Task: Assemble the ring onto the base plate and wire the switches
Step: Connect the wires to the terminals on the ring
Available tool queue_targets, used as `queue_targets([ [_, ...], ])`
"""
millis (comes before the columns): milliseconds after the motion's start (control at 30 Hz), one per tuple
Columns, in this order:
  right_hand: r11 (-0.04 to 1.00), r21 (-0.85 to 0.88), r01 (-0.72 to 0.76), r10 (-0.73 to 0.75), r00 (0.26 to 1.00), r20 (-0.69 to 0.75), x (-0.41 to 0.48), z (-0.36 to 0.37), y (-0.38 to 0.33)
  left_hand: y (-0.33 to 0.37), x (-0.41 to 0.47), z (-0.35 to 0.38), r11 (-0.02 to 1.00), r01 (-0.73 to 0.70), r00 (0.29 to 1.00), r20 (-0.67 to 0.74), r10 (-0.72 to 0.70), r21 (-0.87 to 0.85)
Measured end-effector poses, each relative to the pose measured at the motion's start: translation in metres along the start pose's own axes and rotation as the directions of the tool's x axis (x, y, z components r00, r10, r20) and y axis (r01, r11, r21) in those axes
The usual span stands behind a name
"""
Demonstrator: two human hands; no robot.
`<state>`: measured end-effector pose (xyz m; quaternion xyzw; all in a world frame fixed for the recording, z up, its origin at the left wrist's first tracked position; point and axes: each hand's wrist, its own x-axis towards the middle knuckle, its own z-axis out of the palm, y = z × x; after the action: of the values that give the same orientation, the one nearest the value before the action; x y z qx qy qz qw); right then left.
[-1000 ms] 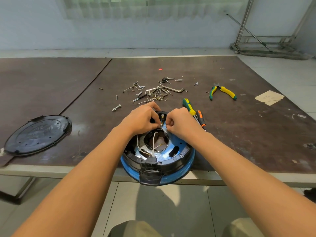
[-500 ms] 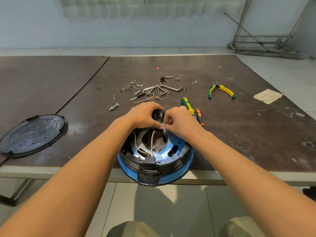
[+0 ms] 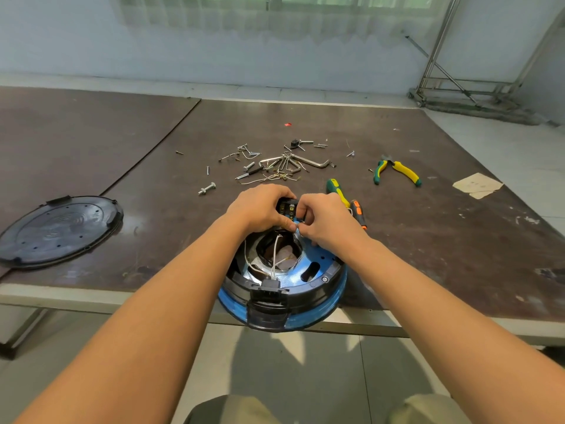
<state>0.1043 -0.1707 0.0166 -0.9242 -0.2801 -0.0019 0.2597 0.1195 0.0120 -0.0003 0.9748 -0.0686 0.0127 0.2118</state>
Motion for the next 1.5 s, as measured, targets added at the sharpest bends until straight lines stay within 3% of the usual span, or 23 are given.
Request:
queue_targets([
  [600,0.997,0.002,0.082,-0.082,0.994,-0.074,0.002,0.007,0.008,0.000,0.000,0.000,0.997,-0.040,0.999,0.031,0.038,0.065],
  [767,0.997,0.004,0.071,-0.071,0.995,-0.069,0.002,0.007,0.008,-0.009,-0.003,-0.014,0.993,-0.101,0.991,0.083,0.106,-0.058],
  [900,0.997,0.015,0.075,-0.074,0.995,-0.073,0.002,0.008,0.009,-0.006,-0.006,-0.013,0.985,-0.168,0.985,0.055,0.165,0.050],
  [1300,0.995,0.020,0.102,-0.100,0.992,-0.083,0.003,0.009,0.011,-0.002,-0.009,-0.004,0.973,-0.187,0.982,0.065,0.179,0.139],
  [1500,0.992,0.018,0.127,-0.125,0.989,-0.079,0.004,0.010,0.012,-0.001,-0.010,-0.002,0.952,-0.270,0.963,0.035,0.268,0.143],
])
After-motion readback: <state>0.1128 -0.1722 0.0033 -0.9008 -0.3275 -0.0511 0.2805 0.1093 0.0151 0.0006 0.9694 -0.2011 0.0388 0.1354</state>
